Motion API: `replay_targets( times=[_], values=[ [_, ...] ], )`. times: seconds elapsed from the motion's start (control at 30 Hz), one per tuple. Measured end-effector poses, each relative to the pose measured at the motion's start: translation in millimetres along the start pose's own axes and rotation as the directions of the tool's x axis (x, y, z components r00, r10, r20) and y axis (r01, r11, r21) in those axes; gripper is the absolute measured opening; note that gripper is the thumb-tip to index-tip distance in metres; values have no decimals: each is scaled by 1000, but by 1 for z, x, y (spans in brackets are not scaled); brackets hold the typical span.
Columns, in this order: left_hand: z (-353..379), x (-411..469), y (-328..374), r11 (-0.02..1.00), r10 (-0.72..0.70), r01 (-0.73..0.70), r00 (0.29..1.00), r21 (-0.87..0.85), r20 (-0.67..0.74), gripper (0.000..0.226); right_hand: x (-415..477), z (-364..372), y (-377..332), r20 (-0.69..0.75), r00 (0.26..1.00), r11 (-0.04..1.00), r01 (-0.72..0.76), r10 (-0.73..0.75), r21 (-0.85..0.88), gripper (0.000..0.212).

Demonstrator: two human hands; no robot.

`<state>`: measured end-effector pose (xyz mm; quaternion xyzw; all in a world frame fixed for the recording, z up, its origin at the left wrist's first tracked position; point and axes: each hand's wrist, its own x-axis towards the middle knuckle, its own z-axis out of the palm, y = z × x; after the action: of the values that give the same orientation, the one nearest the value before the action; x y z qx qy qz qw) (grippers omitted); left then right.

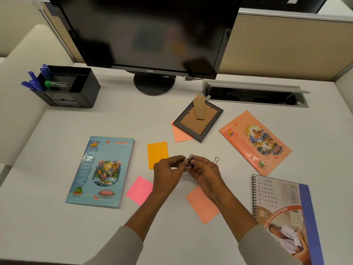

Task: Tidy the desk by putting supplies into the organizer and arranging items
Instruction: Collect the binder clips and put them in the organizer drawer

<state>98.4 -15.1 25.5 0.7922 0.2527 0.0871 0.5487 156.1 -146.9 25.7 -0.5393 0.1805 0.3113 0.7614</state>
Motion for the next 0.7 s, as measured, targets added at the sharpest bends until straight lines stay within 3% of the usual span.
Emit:
replay_targets(
  times=[0.2, 0.43, 0.7],
  values=[
    [-7, 3, -1, 998, 59, -59, 998, 9, -31, 17, 11, 26, 4, 7, 999, 999, -46, 46, 22, 24],
    [-22, 10, -12, 973, 139, -110, 981, 202, -132, 21, 22, 62, 6, 32, 992, 979, -128, 124, 160, 34],
    [-54, 26, -18, 964, 209, -175, 964, 201, -164, 23, 35, 105, 1, 138, 988, 996, -68, 74, -52, 24]
  ],
)
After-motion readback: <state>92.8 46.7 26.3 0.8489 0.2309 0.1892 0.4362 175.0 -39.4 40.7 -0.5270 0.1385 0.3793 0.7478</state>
